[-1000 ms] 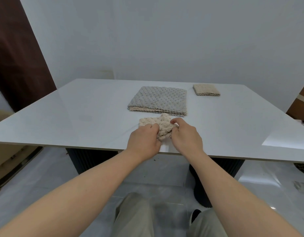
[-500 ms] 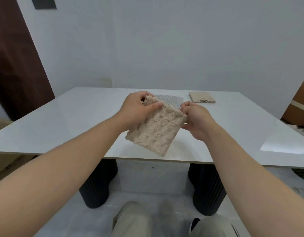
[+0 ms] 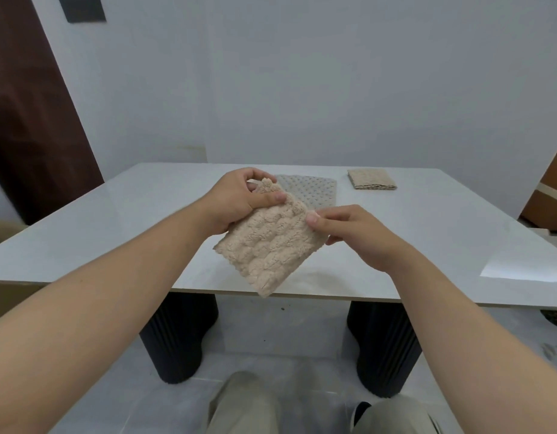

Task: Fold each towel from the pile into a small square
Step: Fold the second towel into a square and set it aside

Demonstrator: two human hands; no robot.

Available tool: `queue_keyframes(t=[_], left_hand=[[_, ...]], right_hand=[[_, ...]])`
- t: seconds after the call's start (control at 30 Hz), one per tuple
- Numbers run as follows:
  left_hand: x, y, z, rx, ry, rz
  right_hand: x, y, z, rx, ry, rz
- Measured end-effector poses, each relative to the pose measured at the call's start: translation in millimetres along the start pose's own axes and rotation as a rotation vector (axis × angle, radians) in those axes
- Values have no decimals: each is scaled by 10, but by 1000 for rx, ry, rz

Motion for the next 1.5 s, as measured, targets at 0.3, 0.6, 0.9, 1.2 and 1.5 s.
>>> queue_keyframes(t=[0.3, 0.6, 0.9, 1.2, 1.5], left_hand=[[31, 55, -186, -34, 55, 16], [90, -98, -570, -12, 120, 54], [143, -193, -818, -38, 272, 113], [-66, -255, -823, 19, -10, 6], [-139, -262, -733, -261, 303, -219]], right_hand=[[30, -126, 199, 105, -198, -154], [99, -116, 359, 276, -404, -45], [138, -85, 530, 311, -383, 93], [219, -105, 673, 374, -401, 211], [235, -130, 672, 472, -407, 241]])
Point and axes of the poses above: each hand's wrist, its own x-axis towards the middle knuckle, its own y-axis out of the back of the hand, z = x × y, the point moved 3 cm from there along x, towards the middle knuckle, and after that the axes turned 1 degree about z, right-handed, at the moved point
